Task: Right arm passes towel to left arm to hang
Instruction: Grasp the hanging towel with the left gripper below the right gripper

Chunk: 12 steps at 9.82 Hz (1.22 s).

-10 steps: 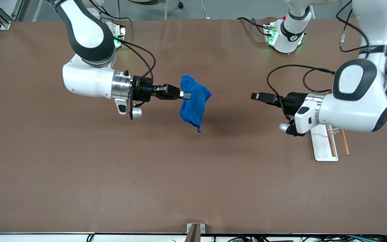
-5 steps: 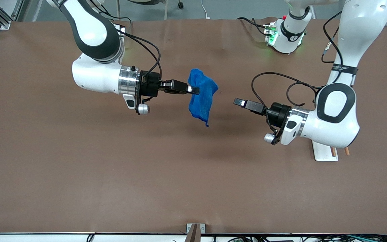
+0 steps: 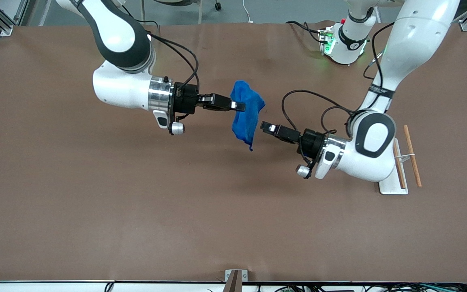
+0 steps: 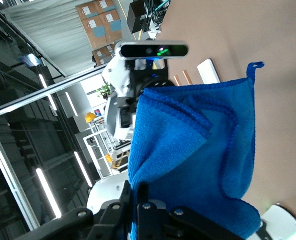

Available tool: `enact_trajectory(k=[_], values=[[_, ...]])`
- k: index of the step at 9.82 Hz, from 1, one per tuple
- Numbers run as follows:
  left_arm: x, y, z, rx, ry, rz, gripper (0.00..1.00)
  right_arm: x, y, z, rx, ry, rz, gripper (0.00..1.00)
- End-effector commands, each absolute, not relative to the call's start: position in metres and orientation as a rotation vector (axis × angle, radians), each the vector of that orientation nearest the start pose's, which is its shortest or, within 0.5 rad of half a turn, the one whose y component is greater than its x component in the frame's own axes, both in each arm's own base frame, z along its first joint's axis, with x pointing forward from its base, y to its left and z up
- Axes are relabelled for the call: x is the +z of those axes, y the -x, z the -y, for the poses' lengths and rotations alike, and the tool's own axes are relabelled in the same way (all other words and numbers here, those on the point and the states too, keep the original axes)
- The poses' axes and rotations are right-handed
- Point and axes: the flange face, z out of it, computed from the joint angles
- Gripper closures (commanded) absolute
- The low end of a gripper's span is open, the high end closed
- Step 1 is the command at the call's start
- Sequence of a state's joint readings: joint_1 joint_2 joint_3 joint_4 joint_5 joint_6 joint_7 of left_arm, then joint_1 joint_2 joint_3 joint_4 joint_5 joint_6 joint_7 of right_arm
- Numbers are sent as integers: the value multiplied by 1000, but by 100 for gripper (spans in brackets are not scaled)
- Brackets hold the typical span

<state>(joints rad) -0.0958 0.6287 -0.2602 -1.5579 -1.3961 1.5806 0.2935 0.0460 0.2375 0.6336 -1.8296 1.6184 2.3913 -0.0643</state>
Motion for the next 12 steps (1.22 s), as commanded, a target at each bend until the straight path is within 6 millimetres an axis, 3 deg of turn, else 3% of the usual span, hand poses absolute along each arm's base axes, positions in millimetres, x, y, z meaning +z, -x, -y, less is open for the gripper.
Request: enact_trajectory(k=[1,2,5,7,9,12], values=[[326,-615,311,-506,-1541,71,0,478,-511,-392,224,1682,-461,100],[317,-616,312,-486,-1500,59,0,480,-510,-395,227,1673,-465,100],[315,-618,318,-466,-1417,27,0,484,-510,-397,205,1661,-488,100],[299,-615,318,-417,-1405,69,0,487,-506,-402,230,1627,-506,100],[294,-609,317,-447,-1388,93,0,496,-508,-401,220,1614,-503,100],[276,-584,316,-493,-1325,136,0,506,-512,-401,207,1600,-495,100]])
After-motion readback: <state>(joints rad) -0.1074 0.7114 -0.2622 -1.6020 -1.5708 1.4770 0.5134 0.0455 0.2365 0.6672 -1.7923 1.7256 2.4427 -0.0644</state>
